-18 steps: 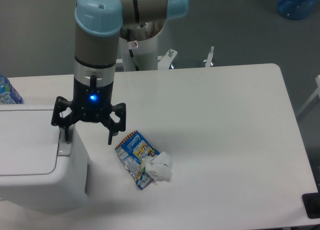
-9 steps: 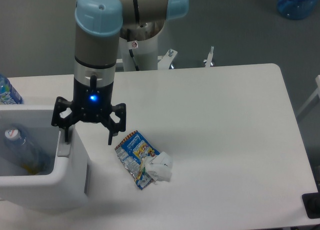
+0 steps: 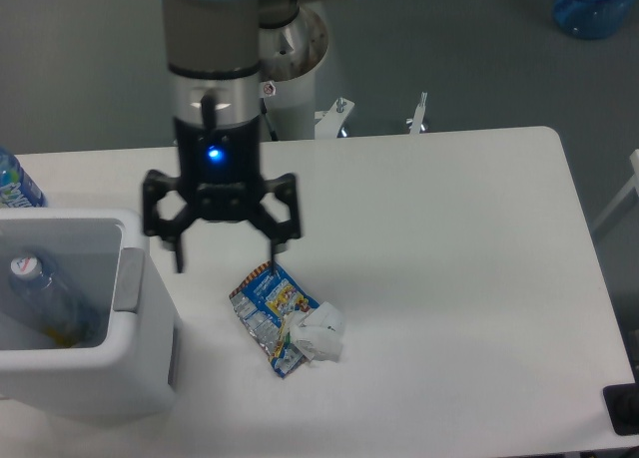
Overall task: Open the trash can
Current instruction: 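Lift the gripper up and away from the opened trash can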
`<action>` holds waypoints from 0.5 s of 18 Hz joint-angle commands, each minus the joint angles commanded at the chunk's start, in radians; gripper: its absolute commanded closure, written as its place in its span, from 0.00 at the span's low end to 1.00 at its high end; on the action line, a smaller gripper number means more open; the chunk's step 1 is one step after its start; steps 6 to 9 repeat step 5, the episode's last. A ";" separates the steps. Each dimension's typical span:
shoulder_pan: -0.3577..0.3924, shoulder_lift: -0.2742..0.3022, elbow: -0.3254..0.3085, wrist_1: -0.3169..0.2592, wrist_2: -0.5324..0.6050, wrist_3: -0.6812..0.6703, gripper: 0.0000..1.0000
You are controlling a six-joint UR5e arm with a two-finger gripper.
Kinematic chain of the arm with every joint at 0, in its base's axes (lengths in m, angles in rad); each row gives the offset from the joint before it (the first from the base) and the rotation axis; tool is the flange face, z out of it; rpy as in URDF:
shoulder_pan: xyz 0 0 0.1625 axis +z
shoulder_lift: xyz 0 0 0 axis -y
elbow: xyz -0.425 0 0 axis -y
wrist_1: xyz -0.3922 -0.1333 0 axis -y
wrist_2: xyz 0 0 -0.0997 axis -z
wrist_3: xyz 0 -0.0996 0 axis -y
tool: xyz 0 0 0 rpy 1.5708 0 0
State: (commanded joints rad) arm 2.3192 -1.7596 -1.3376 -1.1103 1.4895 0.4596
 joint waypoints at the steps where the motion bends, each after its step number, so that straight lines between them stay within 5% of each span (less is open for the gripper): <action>1: 0.021 0.008 -0.002 -0.031 0.000 0.058 0.00; 9: 0.071 0.011 -0.017 -0.056 0.000 0.142 0.00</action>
